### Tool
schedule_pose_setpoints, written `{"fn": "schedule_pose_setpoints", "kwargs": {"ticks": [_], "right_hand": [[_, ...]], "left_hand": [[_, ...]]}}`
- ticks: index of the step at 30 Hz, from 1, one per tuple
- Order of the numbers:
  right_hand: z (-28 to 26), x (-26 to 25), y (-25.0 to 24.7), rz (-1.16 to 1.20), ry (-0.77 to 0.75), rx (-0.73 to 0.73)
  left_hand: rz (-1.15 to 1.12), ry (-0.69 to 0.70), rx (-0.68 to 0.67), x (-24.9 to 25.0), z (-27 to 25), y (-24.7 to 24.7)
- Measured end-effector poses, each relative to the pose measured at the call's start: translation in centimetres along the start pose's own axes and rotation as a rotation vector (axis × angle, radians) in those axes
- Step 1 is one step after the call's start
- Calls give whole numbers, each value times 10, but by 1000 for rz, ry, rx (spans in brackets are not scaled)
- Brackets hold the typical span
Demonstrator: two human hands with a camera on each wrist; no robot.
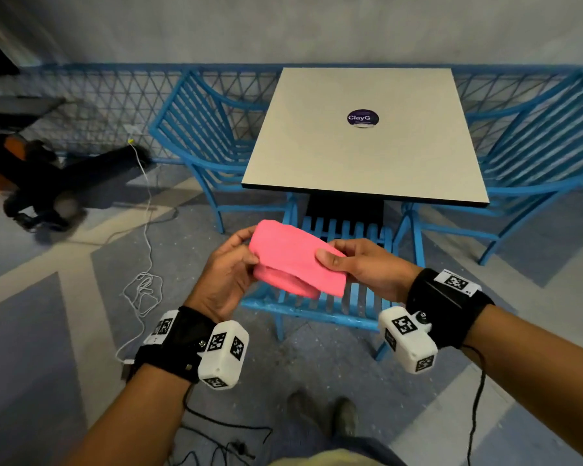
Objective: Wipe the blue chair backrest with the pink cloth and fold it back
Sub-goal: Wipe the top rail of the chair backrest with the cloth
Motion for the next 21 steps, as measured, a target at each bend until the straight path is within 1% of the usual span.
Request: {"fn": "schedule_pose_setpoints", "kwargs": {"ticks": [3,7,8,10,12,15,17,19,21], "right_hand": [[-2,-4,2,-180,-15,52],[10,-8,21,-456,-37,89],[15,-8,27,-524,-42,93],[27,-10,41,-646,-65,98],[41,-11,58,-758,-96,68],[57,-2,78,-795,-72,11],[67,3,91,-792,-46,-8],[76,9,103,-746,-24,-22],[81,15,110,-679,10,-22]], "left_hand": [[181,-47,97,-8,-7,-31],[292,-121,133,-22,-18,-62],[330,-115,137,-25,-20,-68],[463,-59,130,-32,-23,-81],[663,20,99,-40,-29,-90],[999,143,113,-49,-43,-89],[1141,222,100,-53,-54,-76],[1160,209,94,-65,-62,-62],[1089,164,155,-79,-64,-58]]}}
Point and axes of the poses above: each hand's wrist, its own z-axis towards the middle knuckle, its own y-axis out of the palm, x = y × z, the point moved 6 cm from there along z, towards the middle knuckle
